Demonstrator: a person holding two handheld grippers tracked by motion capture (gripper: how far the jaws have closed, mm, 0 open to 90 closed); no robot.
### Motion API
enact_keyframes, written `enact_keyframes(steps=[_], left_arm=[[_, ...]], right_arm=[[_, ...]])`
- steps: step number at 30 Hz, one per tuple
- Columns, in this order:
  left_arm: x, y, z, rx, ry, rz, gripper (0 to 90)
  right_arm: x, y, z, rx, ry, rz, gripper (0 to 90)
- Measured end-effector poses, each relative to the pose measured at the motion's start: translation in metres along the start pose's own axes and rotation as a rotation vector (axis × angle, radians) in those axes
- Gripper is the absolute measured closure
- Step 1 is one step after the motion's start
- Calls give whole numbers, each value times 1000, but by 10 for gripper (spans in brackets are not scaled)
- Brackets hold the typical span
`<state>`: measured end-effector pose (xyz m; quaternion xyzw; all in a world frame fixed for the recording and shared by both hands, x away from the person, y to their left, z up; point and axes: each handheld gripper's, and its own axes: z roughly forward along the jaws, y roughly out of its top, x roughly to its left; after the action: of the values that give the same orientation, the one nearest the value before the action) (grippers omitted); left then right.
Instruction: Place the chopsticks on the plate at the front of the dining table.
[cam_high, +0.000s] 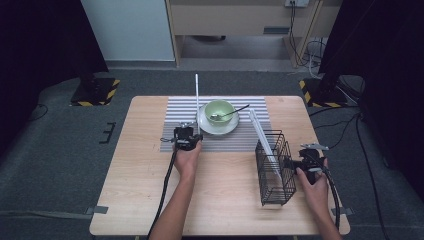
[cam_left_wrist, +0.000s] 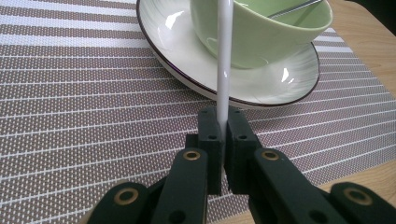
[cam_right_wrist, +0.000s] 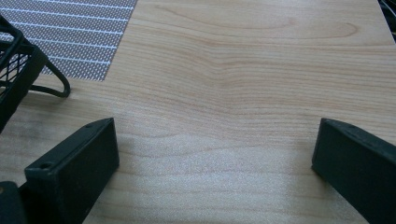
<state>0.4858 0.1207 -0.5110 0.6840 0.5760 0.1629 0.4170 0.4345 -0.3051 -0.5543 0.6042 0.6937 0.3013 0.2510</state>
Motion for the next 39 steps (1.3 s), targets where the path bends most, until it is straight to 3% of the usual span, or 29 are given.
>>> enact_keyframes(steps=[39], left_arm=[[0, -2, 0, 0, 12, -11, 863]], right_arm=[[0, 0, 0, 0, 0, 0, 8]])
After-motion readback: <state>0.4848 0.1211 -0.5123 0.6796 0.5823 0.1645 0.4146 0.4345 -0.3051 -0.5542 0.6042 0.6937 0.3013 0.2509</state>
